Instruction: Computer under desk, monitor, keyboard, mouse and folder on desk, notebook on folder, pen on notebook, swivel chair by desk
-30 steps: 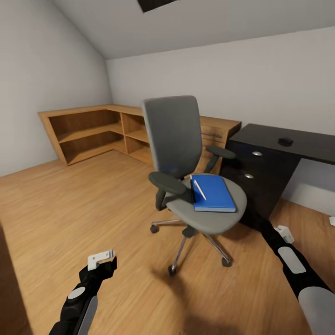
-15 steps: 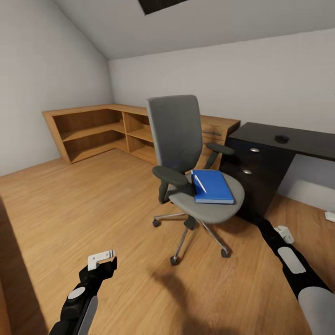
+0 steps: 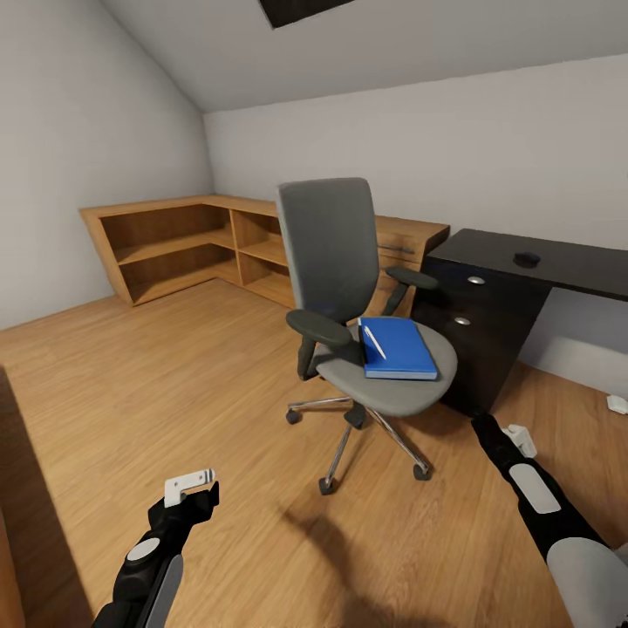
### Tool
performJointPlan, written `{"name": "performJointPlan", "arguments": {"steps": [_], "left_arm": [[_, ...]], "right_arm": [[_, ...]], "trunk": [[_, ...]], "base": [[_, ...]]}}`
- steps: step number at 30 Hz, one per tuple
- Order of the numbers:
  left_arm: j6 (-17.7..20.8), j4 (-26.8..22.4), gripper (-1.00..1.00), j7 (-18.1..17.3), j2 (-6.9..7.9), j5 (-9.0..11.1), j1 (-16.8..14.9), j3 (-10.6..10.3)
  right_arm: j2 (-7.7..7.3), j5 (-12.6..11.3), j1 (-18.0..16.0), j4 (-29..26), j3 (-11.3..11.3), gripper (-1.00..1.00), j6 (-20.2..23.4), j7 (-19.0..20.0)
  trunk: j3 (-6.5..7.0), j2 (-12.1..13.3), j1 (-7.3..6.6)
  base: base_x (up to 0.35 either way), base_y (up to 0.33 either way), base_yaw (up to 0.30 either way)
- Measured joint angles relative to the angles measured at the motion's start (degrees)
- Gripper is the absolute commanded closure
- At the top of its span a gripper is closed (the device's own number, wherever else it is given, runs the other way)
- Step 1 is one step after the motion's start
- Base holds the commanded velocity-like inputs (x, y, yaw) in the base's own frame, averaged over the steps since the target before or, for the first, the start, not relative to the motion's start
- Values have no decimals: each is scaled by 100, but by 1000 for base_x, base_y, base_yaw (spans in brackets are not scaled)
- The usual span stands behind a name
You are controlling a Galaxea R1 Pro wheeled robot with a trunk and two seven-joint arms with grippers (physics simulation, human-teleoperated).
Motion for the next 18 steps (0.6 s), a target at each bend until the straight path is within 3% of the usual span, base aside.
{"name": "performJointPlan", "arguments": {"steps": [7,18], "left_arm": [[-5,0,-100,0,0,0,0,0],[-22,-9,-100,27,-17,-8,0,-37]], "right_arm": [[35,-4,0,53,5,-100,181,141],[44,-22,15,68,22,-100,1217,541]], "trunk": [[0,0,0],[0,0,0]], "base": [[-1,0,0],[0,0,0]]}}
